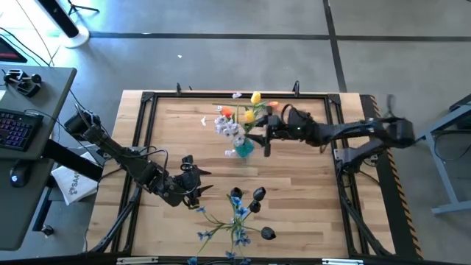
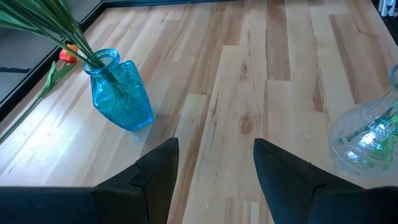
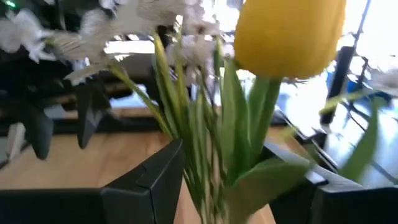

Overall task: Sort flowers into vase by color
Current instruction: Put the yellow tulip into the blue vase, then put the orange tulip into the blue vase

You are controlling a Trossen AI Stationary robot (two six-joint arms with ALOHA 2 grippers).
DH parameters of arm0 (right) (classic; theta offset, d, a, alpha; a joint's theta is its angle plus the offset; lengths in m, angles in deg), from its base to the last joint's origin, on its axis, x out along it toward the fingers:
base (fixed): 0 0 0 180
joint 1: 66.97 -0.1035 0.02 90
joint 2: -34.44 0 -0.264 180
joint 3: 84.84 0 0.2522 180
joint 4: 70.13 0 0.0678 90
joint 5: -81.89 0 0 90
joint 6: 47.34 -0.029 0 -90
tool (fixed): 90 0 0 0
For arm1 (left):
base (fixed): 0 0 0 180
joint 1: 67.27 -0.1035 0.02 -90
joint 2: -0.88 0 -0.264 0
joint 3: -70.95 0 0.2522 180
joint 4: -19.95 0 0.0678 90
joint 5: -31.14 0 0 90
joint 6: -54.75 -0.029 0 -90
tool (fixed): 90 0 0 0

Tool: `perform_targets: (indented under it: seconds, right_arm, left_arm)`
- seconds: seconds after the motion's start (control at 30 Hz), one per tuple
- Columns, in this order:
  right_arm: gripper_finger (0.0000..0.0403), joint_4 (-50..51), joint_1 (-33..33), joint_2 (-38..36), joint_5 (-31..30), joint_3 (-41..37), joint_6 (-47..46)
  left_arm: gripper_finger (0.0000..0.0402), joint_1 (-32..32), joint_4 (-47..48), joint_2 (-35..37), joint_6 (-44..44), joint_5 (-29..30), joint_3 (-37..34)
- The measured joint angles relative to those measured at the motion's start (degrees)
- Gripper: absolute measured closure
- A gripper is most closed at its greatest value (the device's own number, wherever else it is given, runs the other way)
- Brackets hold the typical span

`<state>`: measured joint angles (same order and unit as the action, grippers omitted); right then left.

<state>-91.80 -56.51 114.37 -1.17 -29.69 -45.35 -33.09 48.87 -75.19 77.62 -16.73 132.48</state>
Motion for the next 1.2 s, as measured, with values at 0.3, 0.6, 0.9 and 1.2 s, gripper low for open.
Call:
perform_targets:
  seconds: [0.3, 0.6, 0.9, 1.2]
  right_arm:
    - [0.0208, 23.3, 0.0, -15.4, -5.4, 0.0, -0.3]
    - [0.0208, 41.0, 0.0, -25.0, -5.5, 0.0, 0.4]
    - [0.0208, 59.1, 6.0, -21.7, -25.0, 0.0, -11.1]
    - [0.0195, 48.8, 21.2, -2.9, -17.8, 0.0, -14.0]
  left_arm:
    - [0.0204, -1.2, 0.7, 0.0, 4.6, -5.7, 0.0]
    - [0.0204, -3.2, 7.5, 0.0, 10.5, -6.1, 0.0]
    - [0.0204, -3.9, 7.7, 0.0, 10.5, -5.9, 0.0]
    - [0.0204, -4.5, 7.8, 0.0, 9.9, -5.6, 0.0]
